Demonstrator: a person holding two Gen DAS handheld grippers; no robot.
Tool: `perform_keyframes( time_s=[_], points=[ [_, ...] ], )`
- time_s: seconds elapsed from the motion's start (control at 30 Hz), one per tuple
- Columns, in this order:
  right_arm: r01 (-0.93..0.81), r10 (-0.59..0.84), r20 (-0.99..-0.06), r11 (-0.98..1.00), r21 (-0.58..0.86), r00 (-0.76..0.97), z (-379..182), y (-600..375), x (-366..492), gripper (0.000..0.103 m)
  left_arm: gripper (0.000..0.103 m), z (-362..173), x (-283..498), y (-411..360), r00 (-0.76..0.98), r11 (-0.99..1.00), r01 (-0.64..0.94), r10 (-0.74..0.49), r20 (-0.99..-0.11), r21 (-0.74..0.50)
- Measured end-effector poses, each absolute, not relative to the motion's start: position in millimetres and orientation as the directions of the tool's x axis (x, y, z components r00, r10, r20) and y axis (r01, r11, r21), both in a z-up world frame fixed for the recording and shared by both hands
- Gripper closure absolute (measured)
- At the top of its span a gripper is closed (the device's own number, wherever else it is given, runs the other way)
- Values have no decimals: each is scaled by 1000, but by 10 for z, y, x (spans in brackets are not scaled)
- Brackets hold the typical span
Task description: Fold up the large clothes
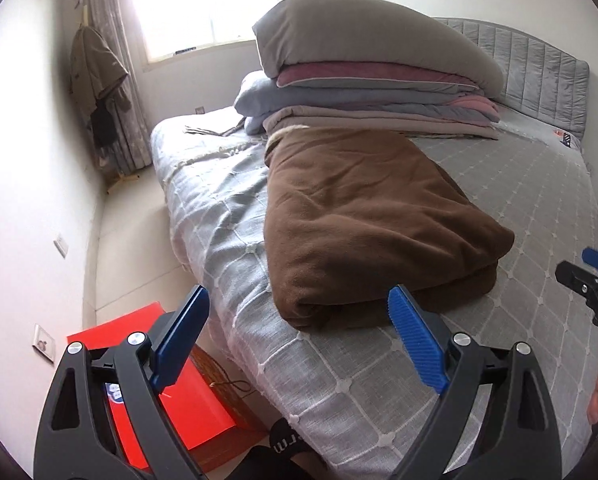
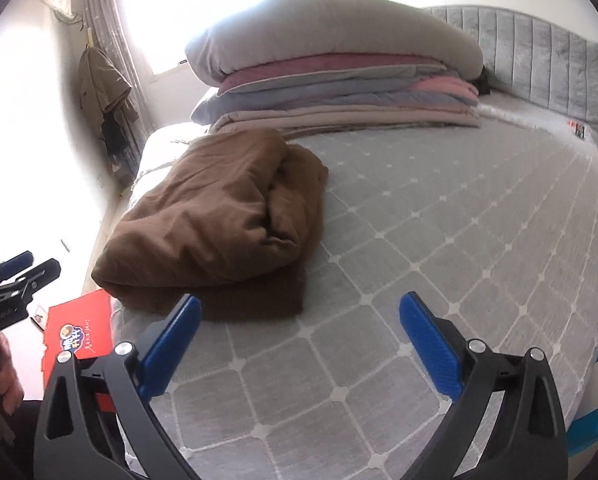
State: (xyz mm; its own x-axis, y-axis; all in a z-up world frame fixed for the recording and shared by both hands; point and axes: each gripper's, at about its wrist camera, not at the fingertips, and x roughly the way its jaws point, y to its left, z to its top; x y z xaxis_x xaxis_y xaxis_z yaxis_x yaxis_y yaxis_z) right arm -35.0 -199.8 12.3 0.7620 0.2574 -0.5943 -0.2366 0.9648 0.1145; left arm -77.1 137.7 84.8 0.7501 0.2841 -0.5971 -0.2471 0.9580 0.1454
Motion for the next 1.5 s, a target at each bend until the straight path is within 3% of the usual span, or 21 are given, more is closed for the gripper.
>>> perform_keyframes(
  time_s=[0.43, 1.5],
  points=[
    [-208, 195, -531, 977, 36, 825, 491, -1425, -329, 7, 16, 888, -930, 1363, 764, 945, -293, 322, -559, 143],
    [-125, 85, -546, 991, -36, 833, 454, -1338, -225, 7, 15, 683, -651, 1295, 766, 956, -286, 268, -585, 64]
  ],
)
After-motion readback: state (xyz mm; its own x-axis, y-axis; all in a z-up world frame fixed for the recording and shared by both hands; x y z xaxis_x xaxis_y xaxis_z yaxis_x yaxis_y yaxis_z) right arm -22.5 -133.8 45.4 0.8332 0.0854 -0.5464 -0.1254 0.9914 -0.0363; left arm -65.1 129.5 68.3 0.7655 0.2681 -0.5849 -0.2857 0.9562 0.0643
